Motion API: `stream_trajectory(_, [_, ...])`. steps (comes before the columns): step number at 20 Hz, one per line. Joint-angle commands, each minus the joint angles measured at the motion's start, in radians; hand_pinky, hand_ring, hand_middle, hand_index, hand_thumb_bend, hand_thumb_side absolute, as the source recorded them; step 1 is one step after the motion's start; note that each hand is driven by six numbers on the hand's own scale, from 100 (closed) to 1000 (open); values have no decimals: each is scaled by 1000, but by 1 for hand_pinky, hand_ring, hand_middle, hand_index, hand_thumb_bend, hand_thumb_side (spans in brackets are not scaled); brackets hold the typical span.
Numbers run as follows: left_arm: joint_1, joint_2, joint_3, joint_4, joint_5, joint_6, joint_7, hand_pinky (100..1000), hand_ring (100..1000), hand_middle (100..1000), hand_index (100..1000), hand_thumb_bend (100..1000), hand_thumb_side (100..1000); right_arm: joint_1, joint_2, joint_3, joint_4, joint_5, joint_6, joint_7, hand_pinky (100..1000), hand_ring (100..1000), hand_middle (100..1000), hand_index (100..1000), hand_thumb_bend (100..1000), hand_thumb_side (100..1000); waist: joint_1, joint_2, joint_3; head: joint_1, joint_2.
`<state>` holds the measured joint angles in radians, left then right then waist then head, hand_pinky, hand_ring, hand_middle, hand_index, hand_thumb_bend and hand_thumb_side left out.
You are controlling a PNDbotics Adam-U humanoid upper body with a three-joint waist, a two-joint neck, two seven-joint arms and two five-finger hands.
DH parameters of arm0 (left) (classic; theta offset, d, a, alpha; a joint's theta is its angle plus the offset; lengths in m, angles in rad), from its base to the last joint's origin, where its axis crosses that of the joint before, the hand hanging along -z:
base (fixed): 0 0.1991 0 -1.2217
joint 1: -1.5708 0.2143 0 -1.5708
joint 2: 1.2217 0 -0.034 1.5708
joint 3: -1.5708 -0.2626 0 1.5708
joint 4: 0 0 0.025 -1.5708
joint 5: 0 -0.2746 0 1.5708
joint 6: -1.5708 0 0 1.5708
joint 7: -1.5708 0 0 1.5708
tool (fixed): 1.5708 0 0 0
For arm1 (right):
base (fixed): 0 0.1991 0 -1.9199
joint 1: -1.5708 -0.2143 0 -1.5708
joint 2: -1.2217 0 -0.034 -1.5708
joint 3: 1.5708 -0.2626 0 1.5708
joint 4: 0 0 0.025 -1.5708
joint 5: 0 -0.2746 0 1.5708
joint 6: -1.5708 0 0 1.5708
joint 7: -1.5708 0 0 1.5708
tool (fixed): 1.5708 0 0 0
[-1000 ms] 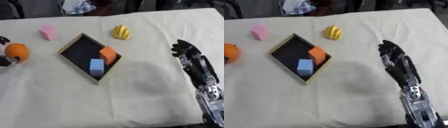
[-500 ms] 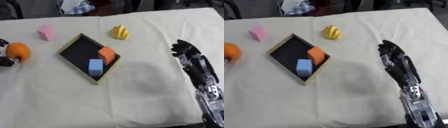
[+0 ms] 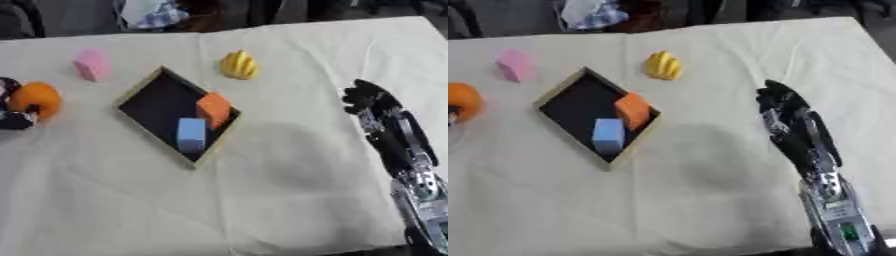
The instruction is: Pick up objects on the table and place them in the box.
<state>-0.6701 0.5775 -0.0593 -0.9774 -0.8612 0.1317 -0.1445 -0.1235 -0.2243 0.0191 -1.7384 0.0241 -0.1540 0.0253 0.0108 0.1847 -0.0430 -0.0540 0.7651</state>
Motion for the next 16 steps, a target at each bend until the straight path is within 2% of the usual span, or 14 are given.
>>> stream_trajectory(1, [-10, 28, -7, -65, 22, -16, 3, 608, 419, 462, 599, 100, 143, -10, -7, -3, -9, 1, 0, 0, 813, 823, 770, 885, 100, 587, -10, -21, 2, 0, 5])
stream_trajectory(8, [-11, 43, -70, -292, 105, -53, -37, 622, 421, 465, 604, 100, 144, -12, -7, -2, -9, 0, 0, 1, 813, 823, 770, 885, 100, 585, -10, -23, -1, 0, 5])
stream_trajectory(16, [-27, 30, -199, -471, 180, -113, -158, 636, 444, 484, 623, 100, 141, -15, -7, 2, -10, -1, -1, 6, 813, 822, 770, 885, 100, 584, -9, -24, -9, 0, 5])
